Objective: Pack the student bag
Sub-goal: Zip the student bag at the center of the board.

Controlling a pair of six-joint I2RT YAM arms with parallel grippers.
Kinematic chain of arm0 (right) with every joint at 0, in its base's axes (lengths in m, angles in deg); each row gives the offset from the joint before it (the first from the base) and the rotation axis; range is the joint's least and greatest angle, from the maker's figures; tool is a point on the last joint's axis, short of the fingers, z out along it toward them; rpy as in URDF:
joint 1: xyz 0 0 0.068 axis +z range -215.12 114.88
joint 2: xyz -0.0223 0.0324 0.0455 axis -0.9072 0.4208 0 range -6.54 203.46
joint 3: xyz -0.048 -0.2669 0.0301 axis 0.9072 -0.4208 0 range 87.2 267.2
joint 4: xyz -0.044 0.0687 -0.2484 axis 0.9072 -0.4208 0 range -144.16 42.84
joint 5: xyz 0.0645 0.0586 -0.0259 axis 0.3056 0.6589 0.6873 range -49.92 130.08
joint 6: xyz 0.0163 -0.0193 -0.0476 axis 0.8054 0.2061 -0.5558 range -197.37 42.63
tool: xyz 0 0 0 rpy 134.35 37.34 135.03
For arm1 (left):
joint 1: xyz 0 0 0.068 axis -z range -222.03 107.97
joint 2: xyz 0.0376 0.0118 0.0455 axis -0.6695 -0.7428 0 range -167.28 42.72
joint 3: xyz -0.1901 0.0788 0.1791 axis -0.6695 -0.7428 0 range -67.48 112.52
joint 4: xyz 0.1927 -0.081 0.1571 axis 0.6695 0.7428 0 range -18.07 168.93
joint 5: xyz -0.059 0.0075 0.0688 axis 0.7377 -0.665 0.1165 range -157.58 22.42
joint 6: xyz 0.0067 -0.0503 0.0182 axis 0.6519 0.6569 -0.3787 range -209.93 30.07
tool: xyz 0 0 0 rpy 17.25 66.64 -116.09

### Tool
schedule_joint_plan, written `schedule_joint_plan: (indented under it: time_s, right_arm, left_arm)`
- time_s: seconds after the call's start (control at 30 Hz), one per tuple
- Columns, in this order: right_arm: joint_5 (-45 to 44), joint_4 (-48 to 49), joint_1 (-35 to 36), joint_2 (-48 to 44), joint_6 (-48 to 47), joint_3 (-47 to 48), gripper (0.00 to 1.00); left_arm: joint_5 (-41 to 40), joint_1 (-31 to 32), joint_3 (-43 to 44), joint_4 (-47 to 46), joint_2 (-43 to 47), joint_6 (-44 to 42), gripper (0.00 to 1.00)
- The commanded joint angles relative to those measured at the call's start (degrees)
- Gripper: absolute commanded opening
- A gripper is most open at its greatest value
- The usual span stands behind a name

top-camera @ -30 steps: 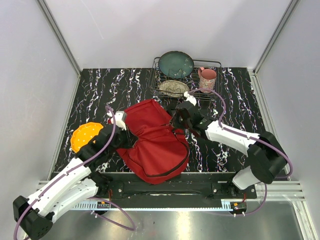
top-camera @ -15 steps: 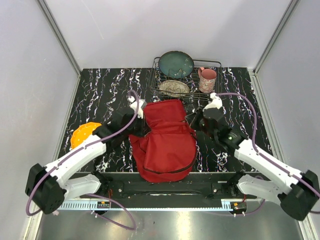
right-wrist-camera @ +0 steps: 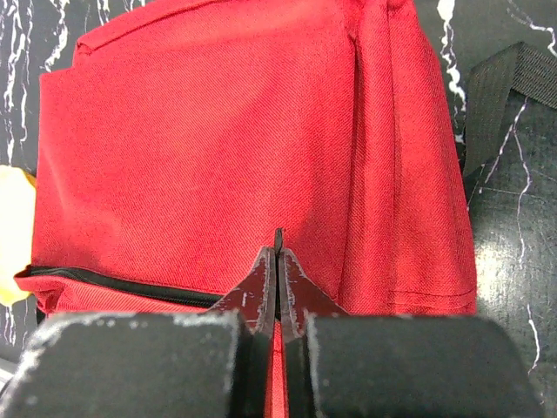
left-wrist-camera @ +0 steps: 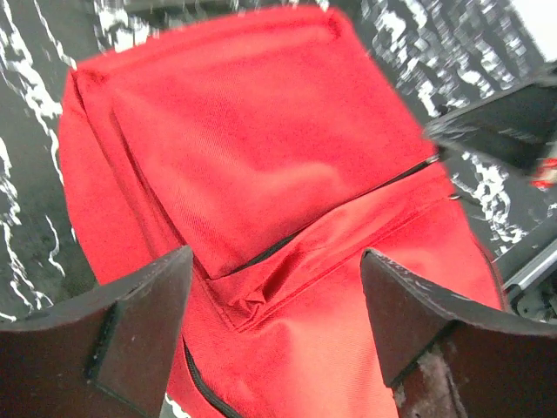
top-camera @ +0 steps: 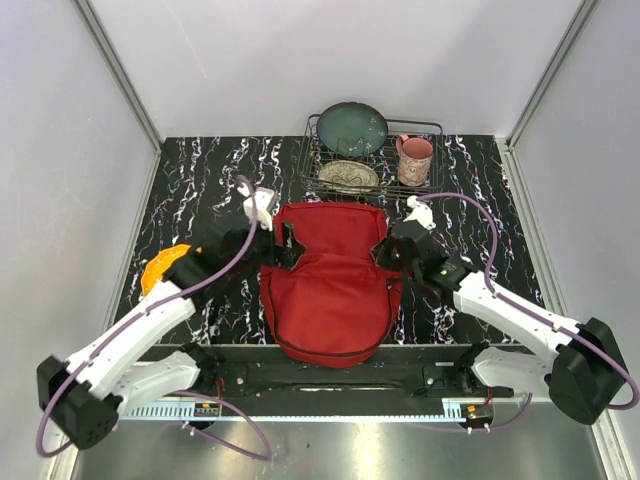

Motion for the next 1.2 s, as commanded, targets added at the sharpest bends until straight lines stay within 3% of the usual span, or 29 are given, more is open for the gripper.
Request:
schedule_joint_plan:
  time_s: [0.0, 0.07, 0.33, 0.53, 0.67, 0.93, 1.03, 1.07, 1.17]
  right_arm:
    - [0.92, 4.15, -0.37, 0.51, 0.67, -0.03, 0.00]
    - [1.01, 4.15, -0.28, 0.42, 0.67, 0.06, 0.00]
    - [0.75, 2.66, -0.28, -1.51, 0.93, 0.50, 0.00]
    - [0.13, 1.34, -0.19, -3.01, 0.58, 0.94, 0.00]
    - [0.22, 1.34, -0.28, -2.75, 0.32, 1.20, 0.00]
    - [0.13, 0.99, -0.37, -3.01, -0.03, 2.08, 0.00]
    - [-0.40, 0.99, -0.28, -3.10, -0.03, 2.26, 0.00]
    - [-0.57, 0.90, -0.28, -3.01, -0.03, 2.08, 0.00]
    - [-1.36, 0.72, -0.28, -2.48, 0.05, 1.56, 0.00]
  left_arm:
    - [0.48, -0.21, 0.72, -7.91, 6.88, -6.64, 0.86]
    - [4.60, -0.21, 2.04, -9.59, 5.84, -10.32, 0.93]
    - [21.73, 2.15, 5.05, -16.26, -10.94, -20.44, 0.88]
    - [16.75, 5.85, 3.19, -21.81, -14.20, -25.46, 0.88]
    - [17.45, 6.99, 3.89, -21.46, -17.44, -26.69, 0.88]
    - [11.03, 9.36, 4.07, -21.20, -22.29, -27.05, 0.82]
    - [9.89, 9.98, 4.33, -21.11, -22.90, -26.26, 0.55]
    - [9.72, 10.07, 4.42, -20.85, -22.90, -25.99, 0.34]
    - [8.84, 10.07, 5.47, -17.36, -23.34, -24.59, 0.06]
